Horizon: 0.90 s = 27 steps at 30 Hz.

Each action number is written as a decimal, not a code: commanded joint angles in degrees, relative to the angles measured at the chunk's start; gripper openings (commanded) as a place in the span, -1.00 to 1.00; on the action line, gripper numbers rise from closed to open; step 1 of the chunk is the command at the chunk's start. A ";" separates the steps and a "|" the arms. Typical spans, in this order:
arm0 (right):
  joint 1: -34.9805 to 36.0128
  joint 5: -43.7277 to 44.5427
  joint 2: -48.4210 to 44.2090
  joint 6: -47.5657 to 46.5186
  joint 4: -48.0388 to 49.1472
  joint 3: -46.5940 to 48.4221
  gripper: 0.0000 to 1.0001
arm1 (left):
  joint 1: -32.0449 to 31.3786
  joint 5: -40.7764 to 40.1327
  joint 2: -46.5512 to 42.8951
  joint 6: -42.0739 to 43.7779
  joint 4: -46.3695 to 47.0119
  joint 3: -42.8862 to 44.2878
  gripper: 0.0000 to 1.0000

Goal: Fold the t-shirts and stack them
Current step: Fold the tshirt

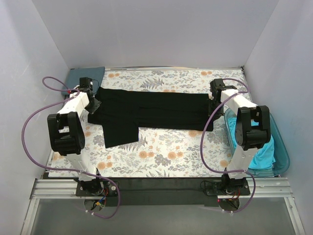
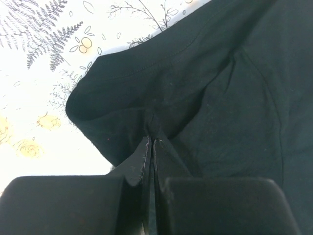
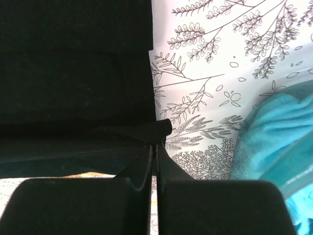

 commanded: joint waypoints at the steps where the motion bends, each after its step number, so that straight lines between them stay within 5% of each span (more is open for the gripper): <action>1: -0.65 1.84 0.83 -0.33 0.99 1.89 -0.97 | 0.30 -1.29 0.86 -0.23 1.38 1.81 -1.00; 11: -0.65 0.96 2.77 -0.59 4.85 1.27 -0.97 | 0.30 -0.15 3.06 0.03 6.38 0.24 -1.00; 16: -0.65 -0.36 2.68 -0.59 5.38 1.36 -0.79 | 0.30 -0.50 2.45 0.21 6.92 -0.47 -0.93; 21: -0.30 -2.38 0.40 -1.47 5.38 2.15 -0.29 | 0.30 -0.32 -0.71 0.47 7.97 -1.52 -0.32; 27: 2.41 -2.38 -6.19 -1.30 5.65 0.40 -0.08 | 0.13 -0.67 -10.46 2.14 8.15 -5.72 0.38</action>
